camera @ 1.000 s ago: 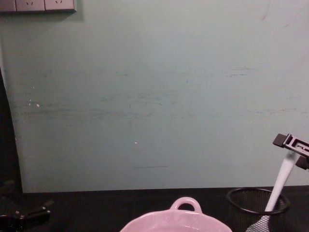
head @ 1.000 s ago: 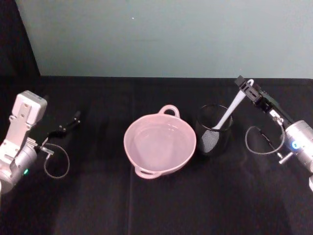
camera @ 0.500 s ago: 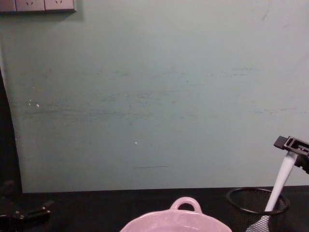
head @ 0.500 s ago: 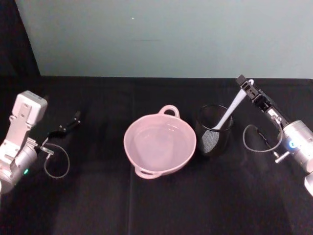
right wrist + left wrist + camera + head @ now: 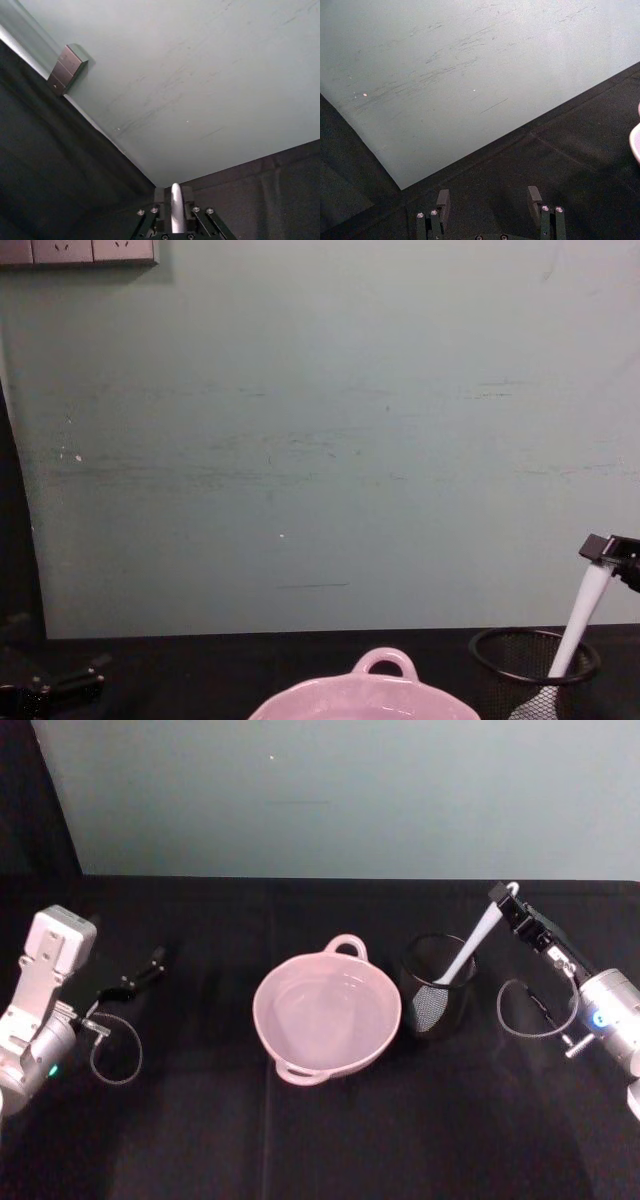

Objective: Use the one hand to pick up the spoon and stir the clear water in the bowl.

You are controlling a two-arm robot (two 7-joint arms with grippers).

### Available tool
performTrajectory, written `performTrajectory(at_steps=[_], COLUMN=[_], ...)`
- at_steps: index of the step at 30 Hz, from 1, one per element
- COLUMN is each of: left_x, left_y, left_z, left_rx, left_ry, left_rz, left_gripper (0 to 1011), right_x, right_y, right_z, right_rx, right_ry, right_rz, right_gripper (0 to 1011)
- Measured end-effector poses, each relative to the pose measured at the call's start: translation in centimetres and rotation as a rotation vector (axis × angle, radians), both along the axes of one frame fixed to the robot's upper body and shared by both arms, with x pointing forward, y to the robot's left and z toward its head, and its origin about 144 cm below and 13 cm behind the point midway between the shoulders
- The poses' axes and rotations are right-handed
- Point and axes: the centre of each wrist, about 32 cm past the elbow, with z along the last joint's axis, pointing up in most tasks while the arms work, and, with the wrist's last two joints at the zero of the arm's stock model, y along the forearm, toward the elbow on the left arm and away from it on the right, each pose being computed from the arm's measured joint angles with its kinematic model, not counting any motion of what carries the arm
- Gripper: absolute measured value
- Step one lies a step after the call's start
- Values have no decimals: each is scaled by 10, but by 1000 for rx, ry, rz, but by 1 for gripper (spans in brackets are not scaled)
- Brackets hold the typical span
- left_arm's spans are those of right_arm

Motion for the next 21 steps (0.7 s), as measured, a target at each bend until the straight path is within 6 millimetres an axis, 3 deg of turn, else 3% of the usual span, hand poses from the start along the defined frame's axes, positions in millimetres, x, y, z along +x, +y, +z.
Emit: performTrajectory(at_steps=[4, 10, 21], left_x=[0, 0, 0], left_y=[0, 0, 0], left_z=[0, 0, 0], left_rx=[0, 0, 0], left_ry=[0, 0, 0], left_rz=[0, 0, 0], left_gripper=[1011, 1011, 1011], right_x=[-2, -5, -5], right_y=[-1, -2, 3], right_z=[4, 15, 69], right_rx=[-28, -86, -314], right_ry=[-9, -43, -188], right_rz=[-3, 0, 82], right_gripper=[123, 110, 109])
